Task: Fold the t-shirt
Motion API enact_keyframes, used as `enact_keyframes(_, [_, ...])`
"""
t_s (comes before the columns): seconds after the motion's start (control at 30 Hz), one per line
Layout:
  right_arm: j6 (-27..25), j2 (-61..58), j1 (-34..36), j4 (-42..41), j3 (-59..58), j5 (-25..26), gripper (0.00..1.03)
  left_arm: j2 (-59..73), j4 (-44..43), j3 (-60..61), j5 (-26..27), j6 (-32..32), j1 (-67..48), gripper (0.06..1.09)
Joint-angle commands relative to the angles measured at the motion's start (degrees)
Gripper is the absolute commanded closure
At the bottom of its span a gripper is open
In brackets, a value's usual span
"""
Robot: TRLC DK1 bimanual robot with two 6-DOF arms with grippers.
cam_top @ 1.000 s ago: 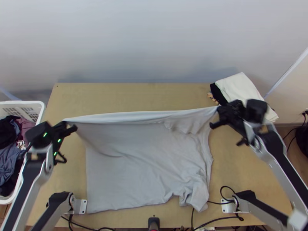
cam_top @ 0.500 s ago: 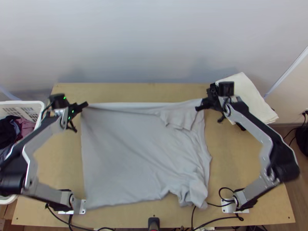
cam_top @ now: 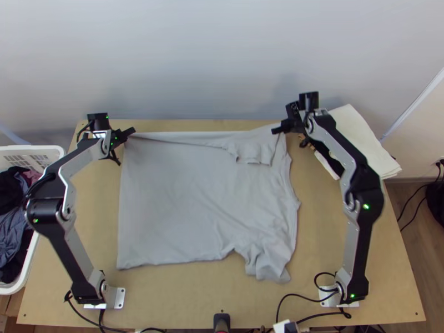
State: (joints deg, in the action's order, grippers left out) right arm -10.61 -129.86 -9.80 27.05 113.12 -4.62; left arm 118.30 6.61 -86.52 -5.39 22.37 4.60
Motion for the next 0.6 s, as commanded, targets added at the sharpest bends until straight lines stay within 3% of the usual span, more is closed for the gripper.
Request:
enact_keyframes(0.0, [1.73,-6.89,1.37,4.24,12.12,0.49,1.0,4.13,1.74,-5.76,-1.29,1.18,0.32,1.05])
enact_keyframes(0.13, [1.3,-11.2,1.19,6.26,19.68,0.58,1.0,7.47,3.67,-10.33,-1.47,1.18,0.41,1.05])
enact_keyframes(0.57, [1.82,-11.29,0.31,6.09,19.68,0.49,1.0,7.73,5.78,-12.44,-1.47,2.06,-0.65,1.05])
